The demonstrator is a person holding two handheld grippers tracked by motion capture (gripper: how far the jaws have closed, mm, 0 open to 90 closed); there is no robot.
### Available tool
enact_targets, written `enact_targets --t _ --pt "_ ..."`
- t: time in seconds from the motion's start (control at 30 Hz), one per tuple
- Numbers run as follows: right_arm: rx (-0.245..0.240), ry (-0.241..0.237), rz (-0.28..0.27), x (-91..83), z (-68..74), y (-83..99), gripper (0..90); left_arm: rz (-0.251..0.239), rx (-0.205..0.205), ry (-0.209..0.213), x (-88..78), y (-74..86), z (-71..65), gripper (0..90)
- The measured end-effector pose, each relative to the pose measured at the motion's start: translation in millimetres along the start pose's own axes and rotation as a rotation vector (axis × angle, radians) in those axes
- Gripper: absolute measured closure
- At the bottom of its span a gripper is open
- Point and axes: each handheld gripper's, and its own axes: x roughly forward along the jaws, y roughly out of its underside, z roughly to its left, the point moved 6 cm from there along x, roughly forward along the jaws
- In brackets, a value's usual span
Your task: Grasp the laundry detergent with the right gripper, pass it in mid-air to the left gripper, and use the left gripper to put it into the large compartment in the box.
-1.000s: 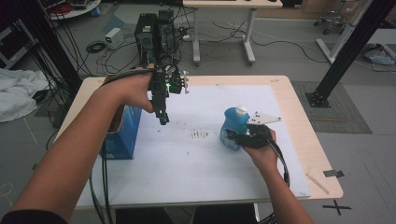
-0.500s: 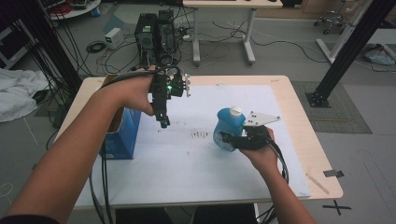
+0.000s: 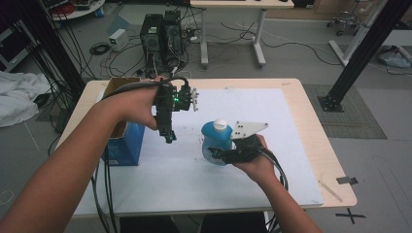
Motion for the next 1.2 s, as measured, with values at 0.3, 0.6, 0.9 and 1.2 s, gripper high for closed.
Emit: enact_targets --t 0.3,0.6,0.9,1.2 --pt "-0.036 -0.08 0.005 18.5 20.1 -10.5 47.3 -0.013 0.039 0.001 0.6 -5.3 -13.5 1.7" --pt "-0.048 -0.136 0.01 31.3 30.7 -14.1 47.4 -0.015 0.07 0.011 6.7 -13.7 -23.9 1.7" --pt "-0.046 -0.174 0.008 41.7 37.1 -18.7 47.4 -0.009 0.11 0.017 13.6 -20.7 -33.2 1.7" --pt "-0.045 -0.196 0.002 47.8 42.3 -22.5 47.4 -0.002 0.128 0.021 20.2 -26.1 -37.0 1.7"
